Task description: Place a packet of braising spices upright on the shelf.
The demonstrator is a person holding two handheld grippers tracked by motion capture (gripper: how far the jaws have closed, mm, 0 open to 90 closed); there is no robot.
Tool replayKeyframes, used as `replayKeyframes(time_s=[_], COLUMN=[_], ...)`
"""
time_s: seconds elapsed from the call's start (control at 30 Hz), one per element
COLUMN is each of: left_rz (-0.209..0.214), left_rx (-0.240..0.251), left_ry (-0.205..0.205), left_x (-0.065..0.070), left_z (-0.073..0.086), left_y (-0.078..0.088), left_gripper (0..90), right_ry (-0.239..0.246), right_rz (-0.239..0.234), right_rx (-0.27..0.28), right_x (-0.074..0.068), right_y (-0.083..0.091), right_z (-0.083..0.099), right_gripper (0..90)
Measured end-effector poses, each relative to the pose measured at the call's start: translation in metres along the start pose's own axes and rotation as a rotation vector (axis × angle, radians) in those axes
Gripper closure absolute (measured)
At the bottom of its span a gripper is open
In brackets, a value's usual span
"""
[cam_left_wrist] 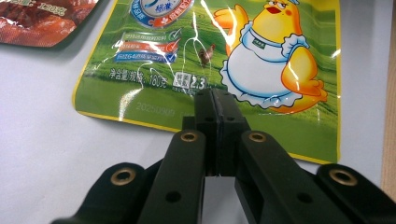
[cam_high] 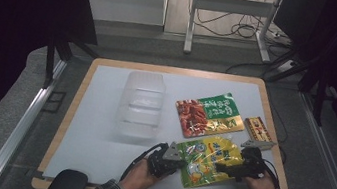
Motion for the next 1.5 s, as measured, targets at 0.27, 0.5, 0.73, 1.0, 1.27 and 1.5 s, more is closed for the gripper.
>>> replayKeyframes(time_s=[0.27,0.5,0.73,1.0,1.27,1.5], left_rz=[0.005,-0.036,-0.089,-0.068,-0.071,-0.076], left_rx=[0.003,0.015,0.016,0.068,0.093,0.106], left_ry=[0.008,0.022,-0.001,-0.002,-0.023,-0.025], left_x=[-0.001,-0.001,0.001,0.001,0.002,-0.003], left_z=[0.001,0.002,0.001,0.003,0.009,0.013], left_y=[0.001,0.003,0.009,0.030,0.041,0.052], left_gripper=[90.0,79.9,69.2,50.9,27.8,20.4], right_ry=[-0.076,-0.072,-0.005,-0.057,-0.019,-0.027], right_rz=[-0.050,0.050,0.102,0.052,0.041,0.011], right_rx=[0.013,0.053,0.066,0.085,0.114,0.139], right_x=[-0.001,-0.002,-0.011,-0.011,-0.018,-0.019], right_y=[0.004,0.016,0.021,0.025,0.031,0.034], right_z=[-0.004,-0.008,-0.010,-0.014,-0.019,-0.022], right_gripper=[3.6,53.6,78.6,82.0,83.8,81.8])
Point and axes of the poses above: each handheld gripper's, and its own axes: y roughly backward along the jaws, z roughly out of its underside, x roughly to its right, the point moved 2 cm from there along -y, roughly forward along the jaws, and after that the axes turned 1 degree about z, right-handed, at the moved point
